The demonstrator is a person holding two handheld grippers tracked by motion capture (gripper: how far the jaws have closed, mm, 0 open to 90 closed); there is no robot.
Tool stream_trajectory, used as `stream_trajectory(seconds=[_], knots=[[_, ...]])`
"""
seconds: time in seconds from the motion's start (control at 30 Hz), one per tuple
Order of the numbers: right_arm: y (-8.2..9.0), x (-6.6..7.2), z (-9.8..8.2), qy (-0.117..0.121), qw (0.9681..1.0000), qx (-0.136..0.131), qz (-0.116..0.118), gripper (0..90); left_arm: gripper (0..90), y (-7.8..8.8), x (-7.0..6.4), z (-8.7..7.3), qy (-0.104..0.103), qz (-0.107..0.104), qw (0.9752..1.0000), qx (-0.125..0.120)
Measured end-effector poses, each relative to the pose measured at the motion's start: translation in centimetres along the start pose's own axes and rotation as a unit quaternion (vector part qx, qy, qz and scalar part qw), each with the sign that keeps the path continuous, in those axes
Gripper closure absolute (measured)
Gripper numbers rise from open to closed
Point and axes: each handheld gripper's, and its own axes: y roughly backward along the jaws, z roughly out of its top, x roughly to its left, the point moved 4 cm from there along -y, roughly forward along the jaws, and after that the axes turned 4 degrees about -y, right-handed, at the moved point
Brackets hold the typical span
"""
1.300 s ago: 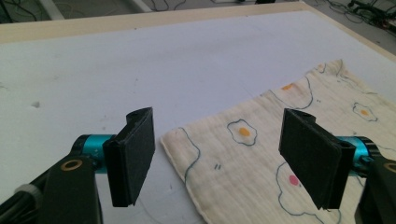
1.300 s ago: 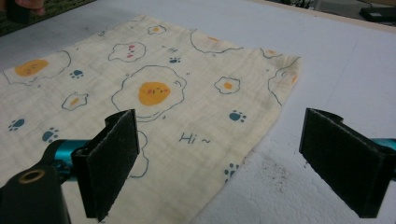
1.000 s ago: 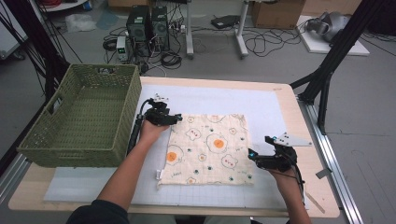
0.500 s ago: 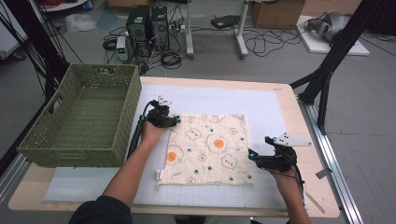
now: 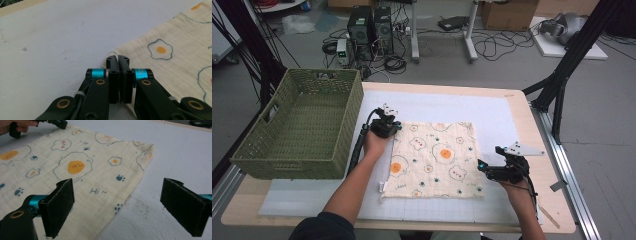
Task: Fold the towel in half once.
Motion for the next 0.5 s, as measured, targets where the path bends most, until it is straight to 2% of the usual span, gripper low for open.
stream_trajectory(seconds=[0.1, 0.2, 0.4, 0.5], knots=[[-0.9, -0.1, 0.7, 0.005, 1.0000, 0.007, 0.001, 11.4, 87.1, 0.6, 0.7, 0.0, 0.016, 0.001, 0.9998, -0.006], [-2.2, -0.5, 1.2, 0.011, 0.9997, 0.022, 0.001, 11.4, 87.0, 0.8, 0.9, 0.0, 0.024, -0.003, 0.9997, -0.007], [-5.8, -2.2, 2.3, -0.010, 0.9983, 0.057, 0.006, 11.5, 86.6, 0.7, 0.5, 0.1, 0.023, -0.008, 0.9997, -0.009], [-7.1, -2.7, 3.1, -0.003, 0.9978, 0.066, 0.009, 11.5, 86.5, 0.7, 0.6, 0.1, 0.029, -0.011, 0.9995, -0.010]])
